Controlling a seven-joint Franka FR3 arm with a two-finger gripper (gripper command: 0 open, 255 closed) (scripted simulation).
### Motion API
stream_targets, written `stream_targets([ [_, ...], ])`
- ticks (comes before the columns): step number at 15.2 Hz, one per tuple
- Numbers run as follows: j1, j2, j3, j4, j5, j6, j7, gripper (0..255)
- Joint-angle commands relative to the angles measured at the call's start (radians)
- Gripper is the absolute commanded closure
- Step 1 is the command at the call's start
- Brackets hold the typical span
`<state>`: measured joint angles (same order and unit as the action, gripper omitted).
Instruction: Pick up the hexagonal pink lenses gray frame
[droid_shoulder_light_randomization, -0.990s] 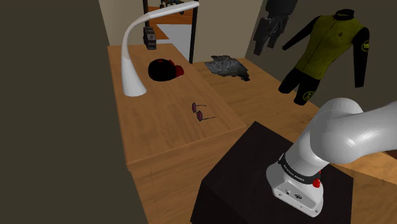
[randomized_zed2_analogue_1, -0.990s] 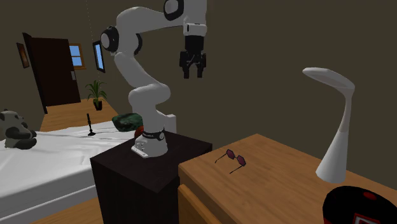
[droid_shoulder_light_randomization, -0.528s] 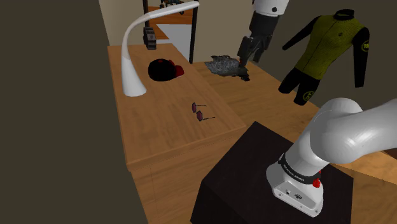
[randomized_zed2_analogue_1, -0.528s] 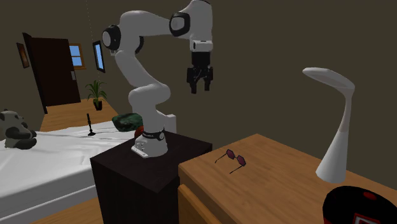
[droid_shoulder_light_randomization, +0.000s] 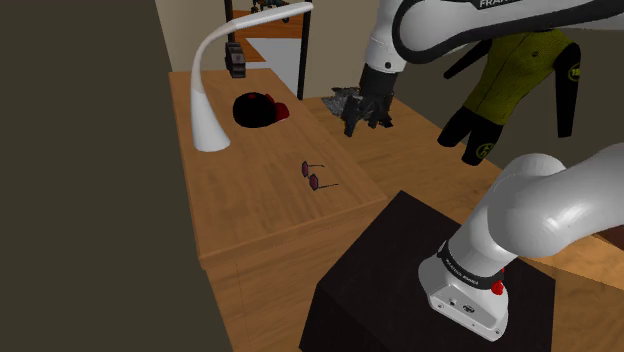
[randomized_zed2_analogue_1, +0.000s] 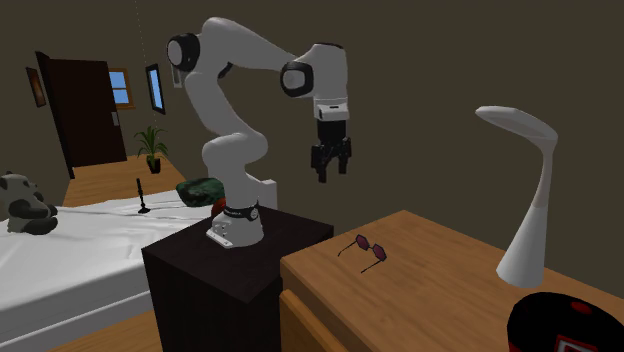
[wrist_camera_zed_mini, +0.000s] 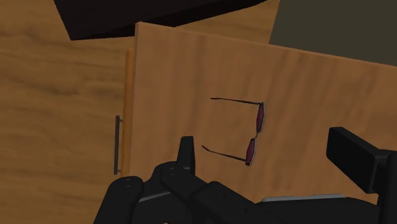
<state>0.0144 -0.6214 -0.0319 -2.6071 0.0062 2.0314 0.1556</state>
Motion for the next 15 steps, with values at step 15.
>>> stream_targets([
  [15, 0.081, 0.554, -0.003, 0.013, 0.224, 0.608, 0.0, 0],
])
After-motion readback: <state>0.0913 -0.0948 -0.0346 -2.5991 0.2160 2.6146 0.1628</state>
